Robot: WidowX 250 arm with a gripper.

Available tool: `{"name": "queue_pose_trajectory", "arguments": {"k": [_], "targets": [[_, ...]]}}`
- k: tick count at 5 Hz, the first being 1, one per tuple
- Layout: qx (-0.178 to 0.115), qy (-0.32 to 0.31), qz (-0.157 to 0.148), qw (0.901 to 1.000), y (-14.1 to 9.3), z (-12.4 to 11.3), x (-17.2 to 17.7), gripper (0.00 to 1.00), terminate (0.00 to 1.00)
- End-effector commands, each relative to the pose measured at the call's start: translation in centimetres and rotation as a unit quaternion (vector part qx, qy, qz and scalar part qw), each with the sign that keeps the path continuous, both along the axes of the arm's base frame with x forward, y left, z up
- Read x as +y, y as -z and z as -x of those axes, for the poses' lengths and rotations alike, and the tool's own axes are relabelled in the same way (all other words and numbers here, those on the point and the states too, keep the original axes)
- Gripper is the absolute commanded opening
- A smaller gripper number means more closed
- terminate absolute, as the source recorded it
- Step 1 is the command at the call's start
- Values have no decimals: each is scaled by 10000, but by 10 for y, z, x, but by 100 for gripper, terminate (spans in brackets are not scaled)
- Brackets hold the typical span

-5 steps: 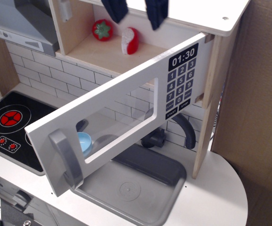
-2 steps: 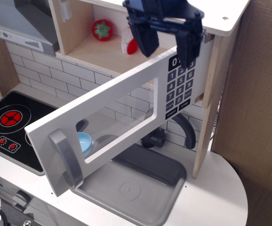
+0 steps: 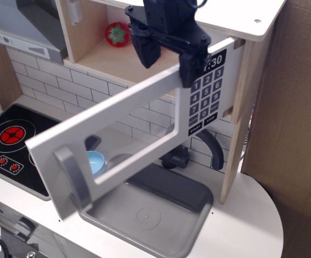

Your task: Close microwave

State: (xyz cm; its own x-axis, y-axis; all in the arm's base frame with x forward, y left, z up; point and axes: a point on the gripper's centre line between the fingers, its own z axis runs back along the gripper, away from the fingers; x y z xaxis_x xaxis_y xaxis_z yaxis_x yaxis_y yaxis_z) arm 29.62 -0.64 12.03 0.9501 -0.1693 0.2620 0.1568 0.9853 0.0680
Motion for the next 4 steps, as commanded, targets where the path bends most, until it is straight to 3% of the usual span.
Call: {"name": "queue_pose_trajectory", "arguments": {"k": [1, 2, 3, 4], "targets": [[-242, -239, -485, 9982, -19, 6, 42, 100, 0], [-486, -390, -895, 9940, -21, 13, 63, 100, 0], [-264, -1219, -1062, 9865, -36, 20, 71, 100, 0], [51, -2137, -1186, 9696, -50, 30, 50, 100, 0]]}}
